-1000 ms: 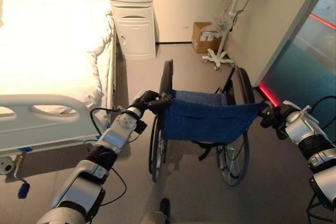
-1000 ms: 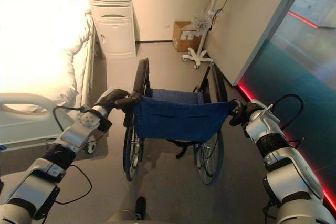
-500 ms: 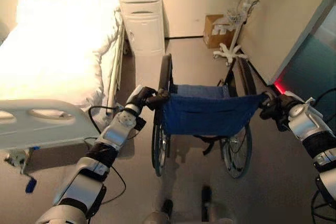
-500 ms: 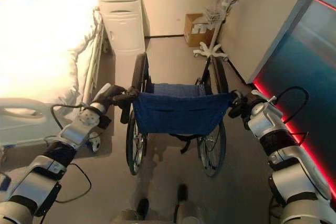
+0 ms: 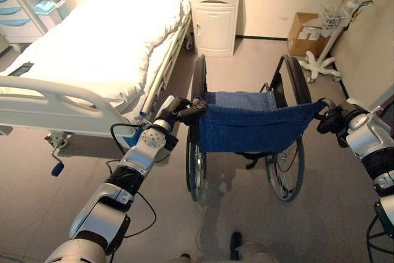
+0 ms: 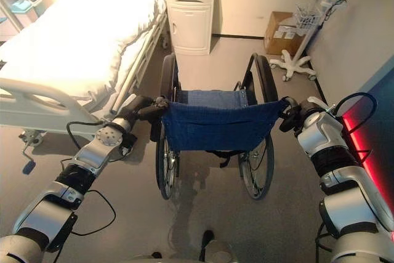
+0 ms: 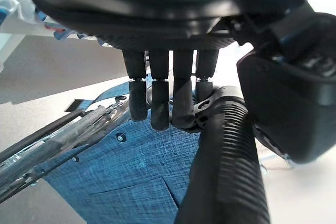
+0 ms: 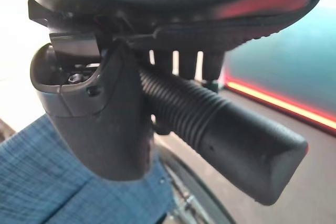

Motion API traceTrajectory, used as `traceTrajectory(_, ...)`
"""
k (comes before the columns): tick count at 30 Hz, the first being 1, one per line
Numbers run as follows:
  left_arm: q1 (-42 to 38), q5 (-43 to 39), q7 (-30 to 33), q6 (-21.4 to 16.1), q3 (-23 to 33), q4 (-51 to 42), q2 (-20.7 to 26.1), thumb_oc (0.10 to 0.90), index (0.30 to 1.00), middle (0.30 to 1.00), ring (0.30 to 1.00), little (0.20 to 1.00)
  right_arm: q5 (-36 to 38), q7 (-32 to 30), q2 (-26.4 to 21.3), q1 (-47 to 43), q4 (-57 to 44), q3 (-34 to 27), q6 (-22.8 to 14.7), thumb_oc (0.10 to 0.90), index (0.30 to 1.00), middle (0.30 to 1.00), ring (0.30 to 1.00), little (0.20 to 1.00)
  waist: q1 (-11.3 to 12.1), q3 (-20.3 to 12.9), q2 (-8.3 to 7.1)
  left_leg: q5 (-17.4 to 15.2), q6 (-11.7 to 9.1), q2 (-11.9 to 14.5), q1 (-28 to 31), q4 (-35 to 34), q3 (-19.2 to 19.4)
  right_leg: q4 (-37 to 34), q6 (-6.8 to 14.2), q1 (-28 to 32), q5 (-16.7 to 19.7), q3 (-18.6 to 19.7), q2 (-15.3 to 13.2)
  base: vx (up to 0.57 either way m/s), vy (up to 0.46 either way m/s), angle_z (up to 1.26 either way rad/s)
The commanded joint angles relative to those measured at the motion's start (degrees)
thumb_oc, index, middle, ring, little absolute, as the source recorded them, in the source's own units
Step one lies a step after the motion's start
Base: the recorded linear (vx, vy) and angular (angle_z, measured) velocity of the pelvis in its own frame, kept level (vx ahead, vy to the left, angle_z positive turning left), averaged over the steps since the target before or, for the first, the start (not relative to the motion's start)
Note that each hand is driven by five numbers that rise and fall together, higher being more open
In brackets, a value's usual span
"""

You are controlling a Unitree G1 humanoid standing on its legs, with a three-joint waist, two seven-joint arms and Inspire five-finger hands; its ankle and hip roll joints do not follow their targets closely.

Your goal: Push the wheelchair next to the bed

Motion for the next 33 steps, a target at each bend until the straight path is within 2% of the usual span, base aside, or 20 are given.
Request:
traceTrajectory(1,0.62,5.22,0.72,0.24,-3.17,6.17,3.14,0.4,0.3,0.3,0.3,0.3,4.54,4.07,10.65,-3.03,-4.84,8.55,-9.35,0.4,0.3,0.3,0.3,0.3,1.71,-0.28,-1.41,11.4,-2.01,1.29,8.71,8.65,4.87,-5.5,1.38,-1.29,11.36,0.95,-1.66,0.13,-0.084,0.14)
traceTrajectory(4,-0.47,4.77,1.25,-0.69,-3.03,8.32,2.41,0.4,0.3,0.3,0.3,0.3,4.58,2.8,11.1,-2.78,-4.31,9.09,-9.8,0.4,0.3,0.3,0.3,0.3,1.54,-0.42,-1.48,14.18,-2.79,1.77,6.52,12.46,6.83,-5.27,-0.12,0.11,9.67,-0.89,-1.05,0.22,-0.108,0.24)
traceTrajectory(7,-0.39,5.76,0.67,-0.59,-2.91,7.34,2.92,0.4,0.3,0.3,0.3,0.3,4.68,2.02,11.41,-3.28,-4.8,9.39,-8.58,0.4,0.3,0.3,0.3,0.3,3.38,1.18,-1.54,12.87,-1.48,0.29,0.68,8.0,7.66,-6.05,0.14,3.45,8.74,1.1,0.64,0.25,-0.029,0.03)
traceTrajectory(8,-0.35,5.77,0.66,-0.55,-2.89,7.28,2.94,0.4,0.3,0.3,0.3,0.3,4.69,2.0,11.42,-3.29,-4.81,9.41,-8.55,0.4,0.3,0.3,0.3,0.3,3.57,1.36,-1.48,12.65,-1.5,0.39,1.0,8.05,7.85,-6.13,0.16,3.73,8.67,1.29,0.76,0.31,0.003,-0.04)
traceTrajectory(9,-0.04,5.61,0.64,0.27,-3.28,5.0,3.53,0.4,0.3,0.3,0.3,0.3,4.63,1.35,12.06,-4.01,-4.79,9.69,-6.91,0.4,0.3,0.3,0.3,0.3,5.79,3.26,-1.35,14.59,-1.54,0.07,-6.58,4.43,10.14,-7.83,0.38,8.1,7.39,3.06,1.83,0.25,0.005,-0.04)
traceTrajectory(10,0.03,5.59,0.65,0.45,-3.34,4.75,3.6,0.4,0.3,0.3,0.3,0.3,4.58,1.33,12.14,-3.99,-4.79,9.66,-6.81,0.4,0.3,0.3,0.3,0.3,6.12,3.61,-1.41,14.38,-1.6,0.09,-6.52,4.43,10.41,-8.11,0.42,8.73,7.25,3.33,1.86,0.52,0.065,0.03)
traceTrajectory(11,0.85,5.2,1.06,1.4,-4.08,3.31,3.82,0.4,0.3,0.3,0.3,0.3,3.9,1.21,13.09,-3.7,-4.47,9.75,-6.22,0.4,0.3,0.3,0.3,0.3,8.11,4.83,-0.3,17.11,-1.88,0.58,-10.77,-0.93,10.25,-8.54,0.43,11.61,6.08,4.56,2.93,0.46,0.099,0.0)
traceTrajectory(12,1.32,5.01,1.23,1.87,-4.37,2.8,3.97,0.4,0.3,0.3,0.3,0.3,3.89,1.24,13.42,-3.75,-4.26,10.04,-6.13,0.4,0.3,0.3,0.3,0.3,9.06,5.45,0.07,18.91,-2.18,0.7,-11.56,-3.58,9.82,-8.53,0.37,13.05,5.46,5.49,3.23,0.51,0.116,-0.2)
traceTrajectory(15,2.78,4.16,0.76,2.85,-4.14,1.69,5.71,0.4,0.3,0.3,0.3,0.3,3.78,2.97,13.7,-4.93,-2.85,10.84,-7.62,0.4,0.3,0.3,0.3,0.3,11.64,6.31,0.59,21.82,-2.55,1.46,-15.44,-8.18,9.01,-7.16,0.4,15.77,3.43,7.32,3.12,0.53,0.202,-0.77)
traceTrajectory(17,2.92,3.36,0.08,3.1,-3.68,1.65,6.94,0.4,0.3,0.3,0.3,0.3,3.48,4.15,13.19,-5.1,-2.97,10.94,-9.51,0.4,0.3,0.3,0.3,0.3,11.88,6.23,1.27,21.37,-2.24,2.14,-15.5,-7.94,10.49,-5.33,0.54,16.66,1.35,7.16,2.99,0.49,0.291,-1.01)
traceTrajectory(19,2.73,3.39,-0.4,3.35,-3.52,1.65,7.53,0.4,0.3,0.3,0.3,0.3,3.39,4.44,13.01,-4.86,-3.08,11.08,-10.68,0.4,0.3,0.3,0.3,0.3,11.95,6.0,1.47,19.12,-1.44,1.76,-14.47,-6.87,11.42,-3.8,1.0,17.05,-0.06,7.09,2.4,0.36,0.221,-0.87)
traceTrajectory(20,2.87,3.39,-0.29,3.86,-3.46,1.88,7.43,0.4,0.3,0.3,0.3,0.3,4.16,4.05,13.26,-4.22,-3.21,11.49,-11.5,0.4,0.3,0.3,0.3,0.3,12.03,5.41,1.27,16.17,-0.19,0.91,-13.76,-5.01,11.29,-3.07,1.41,17.32,-0.65,7.74,1.97,0.51,0.255,-0.62)
traceTrajectory(21,3.48,2.99,-0.45,3.36,-3.33,2.79,7.43,0.4,0.3,0.3,0.3,0.3,2.94,5.18,13.66,-2.48,-3.96,11.15,-12.95,0.4,0.3,0.3,0.3,0.3,12.84,4.65,0.59,13.56,0.72,-0.91,-15.59,0.59,10.85,-2.25,2.14,18.74,-1.57,7.56,0.78,0.62,0.303,-0.56)
traceTrajectory(22,4.11,3.43,-0.57,3.55,-3.11,2.33,7.6,0.4,0.3,0.3,0.3,0.3,2.96,5.04,13.24,-1.36,-4.34,11.18,-13.67,0.4,0.3,0.3,0.3,0.3,13.29,4.1,-0.04,10.92,1.9,-1.38,-15.26,1.46,11.54,-1.84,2.61,19.3,-1.64,6.84,-0.4,0.47,0.229,-0.33)
traceTrajectory(23,4.3,3.51,-0.58,3.71,-3.04,2.12,7.66,0.4,0.3,0.3,0.3,0.3,3.08,5.0,13.13,-1.1,-4.4,11.19,-13.85,0.4,0.3,0.3,0.3,0.3,13.43,3.99,-0.24,10.16,2.25,-1.55,-15.03,1.63,11.82,-1.73,2.79,19.47,-1.68,6.7,-0.78,0.47,0.239,-0.23)
traceTrajectory(24,5.42,4.08,-0.63,4.31,-2.44,1.37,7.73,0.4,0.3,0.3,0.3,0.3,2.54,3.97,14.12,1.36,-4.11,10.0,-15.67,0.4,0.3,0.3,0.3,0.3,14.45,2.9,-1.48,8.36,4.02,-3.19,-12.8,-0.17,11.74,0.1,5.51,19.38,2.2,5.08,-3.33,0.34,0.178,-0.09)
traceTrajectory(26,5.61,5.01,-0.42,4.2,-1.99,1.9,7.17,0.4,0.3,0.3,0.3,0.3,2.34,3.52,14.82,1.48,-4.36,9.94,-15.61,0.4,0.3,0.3,0.3,0.3,14.77,2.65,-1.79,8.25,4.51,-3.51,-11.9,-1.05,12.0,1.06,6.45,19.15,3.28,4.49,-4.46,0.34,0.217,0.05)
traceTrajectory(27,5.01,5.61,1.02,4.21,-2.04,3.43,5.62,0.4,0.3,0.3,0.3,0.3,1.4,2.79,16.69,1.21,-3.83,9.58,-15.57,0.4,0.3,0.3,0.3,0.3,15.09,2.24,-1.79,7.95,5.11,-4.05,-11.29,-2.1,11.66,3.85,7.14,18.51,5.4,4.18,-6.03,0.28,0.216,0.14)
traceTrajectory(29,4.39,5.72,1.98,4.16,-2.52,4.34,4.64,0.4,0.3,0.3,0.3,0.3,0.9,1.87,17.82,1.07,-2.84,9.41,-16.21,0.4,0.3,0.3,0.3,0.3,15.14,1.72,-1.42,7.81,5.78,-4.88,-10.66,-3.19,10.76,7.99,7.3,17.39,7.44,4.87,-6.55,0.29,0.231,0.07)
traceTrajectory(33,4.36,6.26,2.8,4.09,-3.32,4.06,3.62,0.4,0.3,0.3,0.3,0.3,1.29,-0.71,17.49,2.65,-2.14,8.8,-18.34,0.4,0.3,0.3,0.3,0.3,14.11,0.68,-1.19,7.45,7.19,-6.86,-8.99,-4.63,8.75,14.95,8.02,14.36,11.57,8.18,-4.43,0.28,0.14,0.09)
